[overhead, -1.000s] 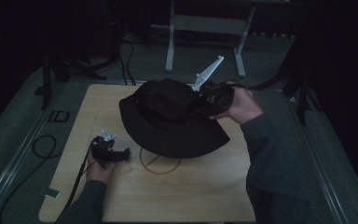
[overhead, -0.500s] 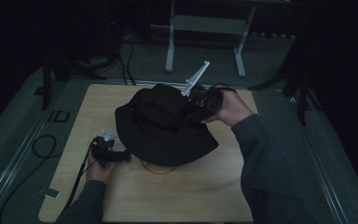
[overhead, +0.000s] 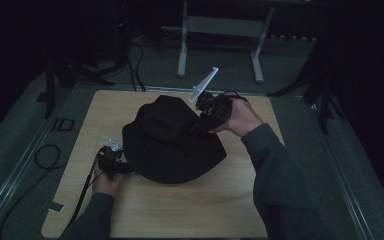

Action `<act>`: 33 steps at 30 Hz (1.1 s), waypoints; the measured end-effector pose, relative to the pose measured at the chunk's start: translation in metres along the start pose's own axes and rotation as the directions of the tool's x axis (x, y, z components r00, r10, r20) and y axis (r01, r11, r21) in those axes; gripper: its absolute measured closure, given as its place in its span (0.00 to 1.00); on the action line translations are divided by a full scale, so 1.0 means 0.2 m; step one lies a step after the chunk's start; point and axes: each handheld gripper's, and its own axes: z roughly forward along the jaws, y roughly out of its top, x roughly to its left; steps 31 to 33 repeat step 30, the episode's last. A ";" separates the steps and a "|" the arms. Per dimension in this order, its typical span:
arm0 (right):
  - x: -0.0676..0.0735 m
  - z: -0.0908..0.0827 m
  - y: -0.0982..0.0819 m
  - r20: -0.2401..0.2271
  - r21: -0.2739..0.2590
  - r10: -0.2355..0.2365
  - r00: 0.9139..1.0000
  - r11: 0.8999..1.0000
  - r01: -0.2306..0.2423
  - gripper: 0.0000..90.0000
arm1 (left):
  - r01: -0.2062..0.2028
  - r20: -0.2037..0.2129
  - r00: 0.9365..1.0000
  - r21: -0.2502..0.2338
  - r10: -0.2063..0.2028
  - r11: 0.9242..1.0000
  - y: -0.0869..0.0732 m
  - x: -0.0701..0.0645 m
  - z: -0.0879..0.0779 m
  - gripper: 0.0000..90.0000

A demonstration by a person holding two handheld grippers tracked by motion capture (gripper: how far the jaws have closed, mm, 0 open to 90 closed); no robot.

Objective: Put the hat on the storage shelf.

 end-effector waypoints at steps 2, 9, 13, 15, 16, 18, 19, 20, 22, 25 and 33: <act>0.00 0.00 0.00 0.002 0.004 -0.003 1.000 1.000 0.003 0.76 | 0.000 0.002 1.000 0.001 0.000 1.000 0.00 0.00 0.00 0.02; 0.01 0.01 -0.02 -0.002 0.086 0.006 1.000 0.996 -0.006 0.56 | 0.000 0.002 1.000 0.001 0.000 1.000 0.00 0.00 0.00 0.02; 0.02 0.00 -0.03 0.003 0.100 0.008 1.000 0.995 -0.008 0.51 | 0.000 0.001 1.000 0.001 0.000 1.000 0.00 0.00 0.00 0.02; 0.02 0.00 -0.03 0.029 0.099 0.007 1.000 0.995 -0.010 0.44 | 0.001 0.002 1.000 0.001 -0.001 1.000 0.00 0.00 0.00 0.02; 0.02 -0.01 -0.04 0.041 0.097 0.009 0.999 0.995 -0.013 0.43 | 0.001 0.001 1.000 0.001 -0.001 1.000 0.00 0.00 0.00 0.02; 0.02 -0.02 -0.04 0.064 0.099 0.015 0.998 0.995 -0.021 0.39 | 0.000 0.001 1.000 0.001 0.000 1.000 0.00 0.00 0.00 0.02; 0.02 -0.02 -0.05 0.069 0.103 0.021 0.997 0.994 -0.028 0.39 | 0.001 0.001 1.000 0.001 -0.001 1.000 0.00 0.00 0.00 0.02; 0.02 -0.02 -0.06 0.064 0.102 0.031 0.997 0.994 -0.037 0.38 | 0.001 0.001 1.000 0.001 -0.001 1.000 0.00 0.00 0.00 0.02; 0.01 -0.03 -0.08 0.064 0.102 0.053 0.997 0.993 -0.060 0.37 | 0.000 0.001 1.000 0.001 0.000 1.000 0.00 0.00 0.00 0.02; 0.00 -0.02 -0.11 0.082 0.113 0.068 0.994 0.991 -0.077 0.35 | 0.000 0.001 1.000 0.001 0.000 1.000 0.00 0.00 0.00 0.02; -0.01 -0.03 -0.16 0.092 0.107 0.077 0.993 0.990 -0.087 0.33 | -0.001 0.003 1.000 0.001 0.001 1.000 0.00 0.00 0.00 0.02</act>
